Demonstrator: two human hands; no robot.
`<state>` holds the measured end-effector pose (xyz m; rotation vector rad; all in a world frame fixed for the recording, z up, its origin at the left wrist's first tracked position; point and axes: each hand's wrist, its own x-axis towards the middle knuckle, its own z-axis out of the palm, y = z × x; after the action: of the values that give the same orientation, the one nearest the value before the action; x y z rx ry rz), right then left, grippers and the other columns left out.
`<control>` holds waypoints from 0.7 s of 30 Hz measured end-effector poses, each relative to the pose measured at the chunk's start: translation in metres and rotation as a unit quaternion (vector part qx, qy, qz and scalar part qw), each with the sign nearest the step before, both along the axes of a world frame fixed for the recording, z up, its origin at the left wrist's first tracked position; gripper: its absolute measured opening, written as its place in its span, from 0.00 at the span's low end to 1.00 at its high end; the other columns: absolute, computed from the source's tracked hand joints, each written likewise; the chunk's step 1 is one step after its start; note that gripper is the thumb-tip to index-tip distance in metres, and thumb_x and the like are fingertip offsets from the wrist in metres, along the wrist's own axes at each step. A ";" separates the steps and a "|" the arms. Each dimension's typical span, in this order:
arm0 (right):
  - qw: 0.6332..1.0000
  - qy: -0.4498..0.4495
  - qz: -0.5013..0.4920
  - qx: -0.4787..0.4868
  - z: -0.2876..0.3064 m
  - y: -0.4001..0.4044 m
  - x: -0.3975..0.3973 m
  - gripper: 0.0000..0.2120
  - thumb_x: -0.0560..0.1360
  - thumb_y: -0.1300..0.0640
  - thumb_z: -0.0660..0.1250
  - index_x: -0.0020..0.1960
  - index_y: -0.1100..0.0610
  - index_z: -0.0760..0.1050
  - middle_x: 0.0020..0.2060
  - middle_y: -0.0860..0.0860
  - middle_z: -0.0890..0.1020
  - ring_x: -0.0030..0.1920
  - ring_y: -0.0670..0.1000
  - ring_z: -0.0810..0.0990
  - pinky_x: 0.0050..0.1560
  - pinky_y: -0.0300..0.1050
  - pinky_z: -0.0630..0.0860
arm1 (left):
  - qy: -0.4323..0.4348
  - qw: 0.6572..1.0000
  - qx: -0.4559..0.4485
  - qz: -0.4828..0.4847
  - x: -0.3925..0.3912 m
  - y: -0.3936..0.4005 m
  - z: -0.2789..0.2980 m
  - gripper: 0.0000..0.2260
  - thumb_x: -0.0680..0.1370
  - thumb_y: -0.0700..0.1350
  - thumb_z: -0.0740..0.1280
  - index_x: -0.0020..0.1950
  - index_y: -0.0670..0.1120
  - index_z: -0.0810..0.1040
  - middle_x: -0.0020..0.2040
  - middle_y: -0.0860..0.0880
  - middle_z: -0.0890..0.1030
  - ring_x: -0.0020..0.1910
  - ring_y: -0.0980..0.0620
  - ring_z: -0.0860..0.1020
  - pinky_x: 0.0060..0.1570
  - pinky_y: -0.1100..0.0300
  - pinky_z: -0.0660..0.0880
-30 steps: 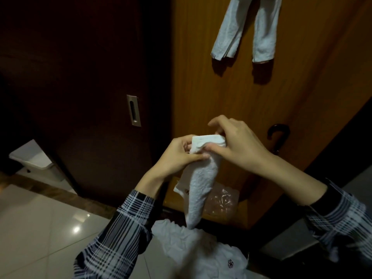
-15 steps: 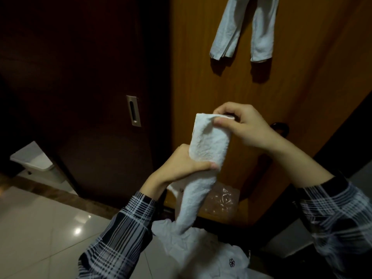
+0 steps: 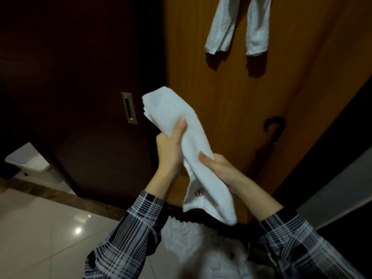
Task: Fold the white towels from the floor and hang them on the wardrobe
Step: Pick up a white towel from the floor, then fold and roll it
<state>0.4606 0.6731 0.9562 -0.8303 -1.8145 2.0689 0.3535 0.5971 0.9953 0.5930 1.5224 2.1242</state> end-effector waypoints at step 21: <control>0.981 -0.146 0.049 0.122 -0.019 0.036 0.027 0.09 0.72 0.64 0.72 0.51 0.58 0.77 0.48 0.52 0.84 0.49 0.51 0.83 0.50 0.45 0.79 | -0.251 0.961 0.014 0.118 -0.058 -0.005 -0.035 0.10 0.78 0.46 0.67 0.56 0.43 0.73 0.51 0.47 0.81 0.48 0.50 0.80 0.50 0.53 0.78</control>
<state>0.4881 0.7087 0.9372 -1.0368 -2.2494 1.8021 0.2955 0.5926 0.9603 -0.1315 1.3188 2.2436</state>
